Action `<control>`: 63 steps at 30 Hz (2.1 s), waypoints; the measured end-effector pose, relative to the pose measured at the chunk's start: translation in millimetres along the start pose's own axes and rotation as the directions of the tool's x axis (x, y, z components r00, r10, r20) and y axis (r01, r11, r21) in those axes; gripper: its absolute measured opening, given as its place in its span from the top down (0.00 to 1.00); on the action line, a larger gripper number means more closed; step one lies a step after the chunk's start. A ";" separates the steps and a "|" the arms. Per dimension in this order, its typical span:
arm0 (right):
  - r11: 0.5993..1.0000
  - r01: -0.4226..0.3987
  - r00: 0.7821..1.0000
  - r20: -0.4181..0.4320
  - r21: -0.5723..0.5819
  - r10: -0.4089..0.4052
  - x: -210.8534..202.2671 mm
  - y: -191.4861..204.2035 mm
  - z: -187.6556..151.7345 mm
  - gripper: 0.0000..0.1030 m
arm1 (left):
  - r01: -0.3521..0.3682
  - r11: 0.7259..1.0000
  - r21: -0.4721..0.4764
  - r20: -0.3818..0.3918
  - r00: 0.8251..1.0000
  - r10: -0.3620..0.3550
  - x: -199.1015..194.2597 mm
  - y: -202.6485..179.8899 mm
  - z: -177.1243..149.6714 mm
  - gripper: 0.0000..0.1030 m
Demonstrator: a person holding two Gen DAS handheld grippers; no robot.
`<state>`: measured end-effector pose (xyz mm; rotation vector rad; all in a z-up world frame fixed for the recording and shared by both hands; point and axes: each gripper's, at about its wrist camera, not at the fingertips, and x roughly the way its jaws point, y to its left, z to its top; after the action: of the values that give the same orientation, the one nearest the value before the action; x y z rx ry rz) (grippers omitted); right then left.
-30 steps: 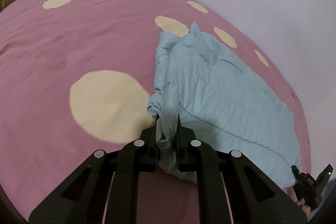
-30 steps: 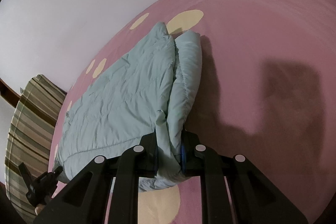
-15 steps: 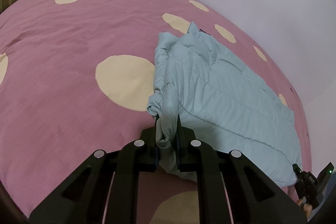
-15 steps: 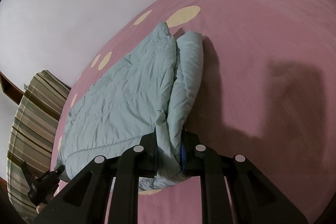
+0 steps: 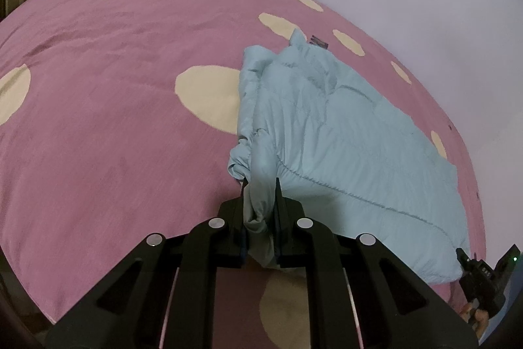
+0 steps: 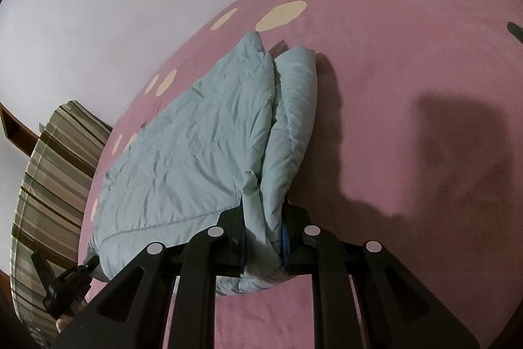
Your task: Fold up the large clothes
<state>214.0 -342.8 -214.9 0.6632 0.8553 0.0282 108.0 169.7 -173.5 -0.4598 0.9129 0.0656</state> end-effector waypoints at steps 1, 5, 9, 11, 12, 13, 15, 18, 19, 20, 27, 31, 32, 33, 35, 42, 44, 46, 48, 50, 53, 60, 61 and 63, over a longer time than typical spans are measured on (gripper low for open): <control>1.000 0.000 1.000 -0.004 0.001 0.000 3.7 -1.5 1.0 0.85 | 0.000 1.000 -0.002 -0.004 1.000 0.000 0.5 1.8 -1.3 0.89; 1.000 -0.004 1.000 -0.010 -0.001 0.004 15.9 -6.2 4.6 0.85 | -0.007 1.000 0.005 -0.011 1.000 0.007 5.6 3.4 -4.3 0.89; 1.000 -0.010 1.000 -0.012 -0.005 0.010 23.8 -9.4 11.5 0.85 | -0.005 1.000 0.004 -0.011 1.000 0.005 7.5 3.7 -5.3 0.89; 1.000 -0.010 1.000 -0.014 -0.009 0.010 25.7 -9.6 14.7 0.85 | -0.001 1.000 0.001 -0.012 1.000 0.001 8.6 5.6 -4.4 0.89; 1.000 -0.008 1.000 -0.014 -0.008 0.008 25.9 -9.6 14.5 0.85 | 0.001 1.000 0.000 -0.013 1.000 -0.001 8.9 6.5 -4.2 0.89; 1.000 -0.007 1.000 -0.015 -0.010 0.007 26.2 -10.4 15.2 0.85 | 0.002 1.000 0.000 -0.013 1.000 -0.002 9.4 7.0 -3.9 0.89; 1.000 -0.004 1.000 -0.017 -0.019 0.004 26.2 -11.7 14.7 0.85 | 0.005 1.000 -0.002 -0.014 1.000 -0.006 10.1 8.4 -3.3 0.89; 1.000 -0.006 1.000 -0.018 -0.025 0.006 22.7 -13.6 11.0 0.85 | 0.009 1.000 0.000 -0.014 1.000 -0.009 10.1 9.1 -4.1 0.89; 1.000 -0.006 1.000 -0.019 -0.025 0.006 22.1 -13.3 10.8 0.85 | 0.010 1.000 0.001 -0.014 1.000 -0.010 10.1 9.5 -4.0 0.89; 1.000 -0.006 1.000 -0.019 -0.028 0.006 21.1 -13.7 10.9 0.85 | 0.011 1.000 0.004 -0.014 1.000 -0.011 10.1 9.7 -4.1 0.89; 0.999 -0.002 1.000 -0.025 -0.036 0.001 19.2 -13.4 12.3 0.82 | 0.012 1.000 0.020 -0.020 1.000 -0.012 10.4 9.5 -3.5 0.88; 1.000 0.012 1.000 -0.024 0.001 -0.012 12.7 -18.7 12.7 0.61 | 0.034 0.999 0.029 -0.036 0.999 -0.033 7.2 11.3 -3.3 0.68; 1.000 0.016 1.000 -0.021 0.007 -0.016 9.3 -20.7 12.8 0.58 | 0.044 0.999 0.020 -0.042 0.998 -0.043 6.1 14.0 -3.8 0.54; 1.000 0.024 1.000 -0.019 0.004 -0.024 6.9 -22.0 12.7 0.57 | 0.051 0.999 0.013 -0.045 0.998 -0.050 4.8 16.1 -4.1 0.49; 0.999 0.051 0.999 -0.011 -0.009 -0.051 -0.3 -24.1 13.8 0.50 | 0.063 0.998 -0.006 -0.049 0.997 -0.063 0.8 23.1 -4.9 0.42; 0.976 0.210 0.975 0.085 -0.050 -0.206 -40.2 -24.0 29.7 0.46 | 0.050 0.999 -0.008 -0.041 0.998 -0.050 -17.6 42.5 9.3 0.35; 0.970 0.230 0.968 0.116 -0.076 -0.221 -46.1 -14.2 34.2 0.46 | 0.053 0.999 -0.004 -0.023 0.998 -0.053 -22.0 43.3 20.8 0.31; 0.966 0.226 0.967 0.148 -0.125 -0.207 -48.0 6.2 37.8 0.46 | 0.058 0.998 -0.003 -0.009 0.998 -0.058 -24.3 42.5 30.8 0.27; 0.965 0.192 0.975 0.146 -0.178 -0.167 -41.0 30.8 38.7 0.47 | 0.084 0.996 0.013 -0.008 0.996 -0.084 -21.3 36.7 43.0 0.25; 0.961 0.140 0.987 0.116 -0.238 -0.115 -25.4 59.6 37.0 0.48 | 0.094 0.995 0.042 -0.027 0.995 -0.093 -12.0 30.0 52.2 0.23; 0.944 0.083 0.995 0.084 -0.320 -0.059 1.5 101.2 30.8 0.56 | 0.091 0.994 0.063 -0.055 0.995 -0.088 3.1 23.1 61.2 0.23; 0.902 0.035 0.999 0.003 -0.430 -0.037 60.7 170.7 13.4 0.64 | 0.089 0.985 0.146 -0.092 0.993 -0.076 27.4 3.5 76.0 0.23; 0.898 0.044 0.999 -0.003 -0.438 -0.051 68.7 175.3 11.7 0.64 | 0.085 0.984 0.156 -0.094 0.993 -0.071 30.2 1.1 78.1 0.23; 0.895 0.062 0.997 -0.022 -0.442 -0.080 84.1 180.1 8.2 0.64 | 0.087 0.982 0.169 -0.107 0.992 -0.070 36.7 -3.0 82.9 0.23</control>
<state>318.2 -179.4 -169.6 0.2029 0.8728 0.1666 193.3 196.0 -157.6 -0.3390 0.9890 -0.1091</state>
